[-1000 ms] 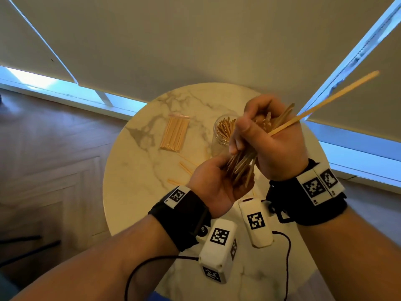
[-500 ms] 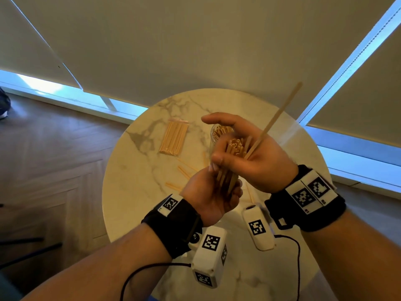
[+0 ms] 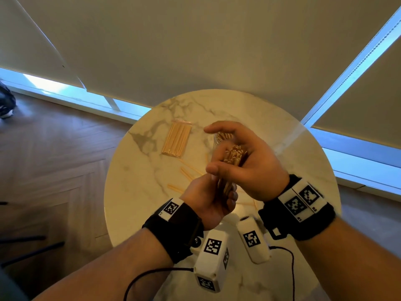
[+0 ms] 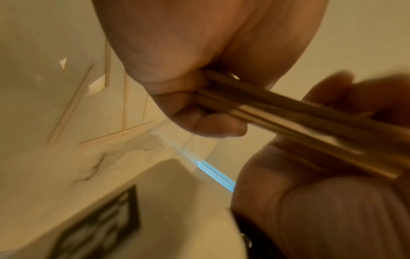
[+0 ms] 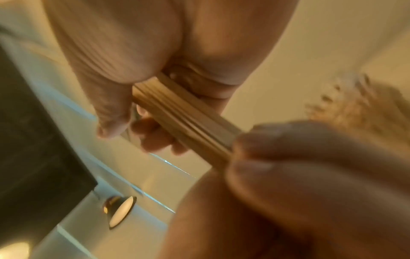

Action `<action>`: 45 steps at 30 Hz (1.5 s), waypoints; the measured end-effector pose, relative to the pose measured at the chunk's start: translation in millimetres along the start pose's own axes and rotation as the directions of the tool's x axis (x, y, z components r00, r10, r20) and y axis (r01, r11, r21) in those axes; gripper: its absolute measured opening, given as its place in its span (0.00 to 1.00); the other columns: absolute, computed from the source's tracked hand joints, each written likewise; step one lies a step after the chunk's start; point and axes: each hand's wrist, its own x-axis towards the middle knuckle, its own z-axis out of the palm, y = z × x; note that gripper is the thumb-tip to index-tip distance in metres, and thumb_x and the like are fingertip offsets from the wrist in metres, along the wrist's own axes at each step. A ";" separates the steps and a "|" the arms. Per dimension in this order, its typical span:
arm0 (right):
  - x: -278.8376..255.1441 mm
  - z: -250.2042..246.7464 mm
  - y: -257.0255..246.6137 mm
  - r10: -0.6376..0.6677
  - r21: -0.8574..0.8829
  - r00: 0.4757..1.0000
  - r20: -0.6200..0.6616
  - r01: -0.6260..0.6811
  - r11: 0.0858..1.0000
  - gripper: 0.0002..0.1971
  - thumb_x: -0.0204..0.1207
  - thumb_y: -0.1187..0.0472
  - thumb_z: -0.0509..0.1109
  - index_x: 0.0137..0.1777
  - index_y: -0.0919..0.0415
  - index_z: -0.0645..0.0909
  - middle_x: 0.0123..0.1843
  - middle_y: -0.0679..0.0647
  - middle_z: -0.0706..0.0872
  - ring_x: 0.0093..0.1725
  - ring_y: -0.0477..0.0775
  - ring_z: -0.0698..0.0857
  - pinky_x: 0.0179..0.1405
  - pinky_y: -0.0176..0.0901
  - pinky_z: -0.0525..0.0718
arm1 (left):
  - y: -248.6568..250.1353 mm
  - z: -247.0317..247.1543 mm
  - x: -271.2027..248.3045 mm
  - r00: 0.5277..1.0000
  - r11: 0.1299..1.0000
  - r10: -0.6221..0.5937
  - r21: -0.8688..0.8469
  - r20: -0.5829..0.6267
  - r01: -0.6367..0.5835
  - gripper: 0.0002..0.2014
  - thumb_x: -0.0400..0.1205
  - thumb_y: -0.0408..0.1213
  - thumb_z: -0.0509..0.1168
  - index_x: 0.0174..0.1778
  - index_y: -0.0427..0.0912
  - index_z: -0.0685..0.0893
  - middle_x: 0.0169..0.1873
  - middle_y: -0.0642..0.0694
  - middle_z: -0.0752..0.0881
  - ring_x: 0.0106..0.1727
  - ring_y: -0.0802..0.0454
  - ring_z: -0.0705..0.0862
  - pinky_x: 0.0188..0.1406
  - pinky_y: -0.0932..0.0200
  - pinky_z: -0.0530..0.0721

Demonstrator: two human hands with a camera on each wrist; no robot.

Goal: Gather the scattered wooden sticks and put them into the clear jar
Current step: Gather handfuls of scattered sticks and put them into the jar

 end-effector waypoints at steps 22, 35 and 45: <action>66.3 -56.0 44.5 -0.120 -0.384 0.630 -0.768 -0.301 0.873 0.16 0.79 0.49 0.77 0.32 0.50 0.79 0.26 0.43 0.81 0.28 0.42 0.80 0.30 0.28 0.72 | 94.8 -31.1 87.8 0.804 0.083 0.565 0.957 0.184 -0.278 0.40 0.72 0.54 0.79 0.79 0.53 0.71 0.68 0.53 0.80 0.68 0.52 0.81 0.64 0.54 0.83; 84.0 -38.2 126.8 -0.044 -0.853 0.919 -0.391 -0.344 0.393 0.17 0.85 0.41 0.67 0.44 0.51 0.85 0.44 0.49 0.87 0.43 0.58 0.85 0.43 0.51 0.79 | 98.5 -35.2 121.7 0.843 0.145 0.417 0.891 0.340 -0.430 0.38 0.68 0.46 0.86 0.72 0.58 0.75 0.49 0.65 0.87 0.46 0.76 0.85 0.41 0.78 0.80; 87.3 -21.2 90.0 0.005 -0.861 0.961 -0.278 -0.251 0.442 0.38 0.83 0.32 0.55 0.88 0.51 0.63 0.89 0.53 0.64 0.88 0.58 0.61 0.86 0.69 0.57 | 92.5 -33.4 118.5 0.841 0.048 0.410 0.912 0.354 -0.408 0.34 0.84 0.43 0.72 0.85 0.48 0.68 0.71 0.58 0.82 0.69 0.62 0.81 0.68 0.81 0.71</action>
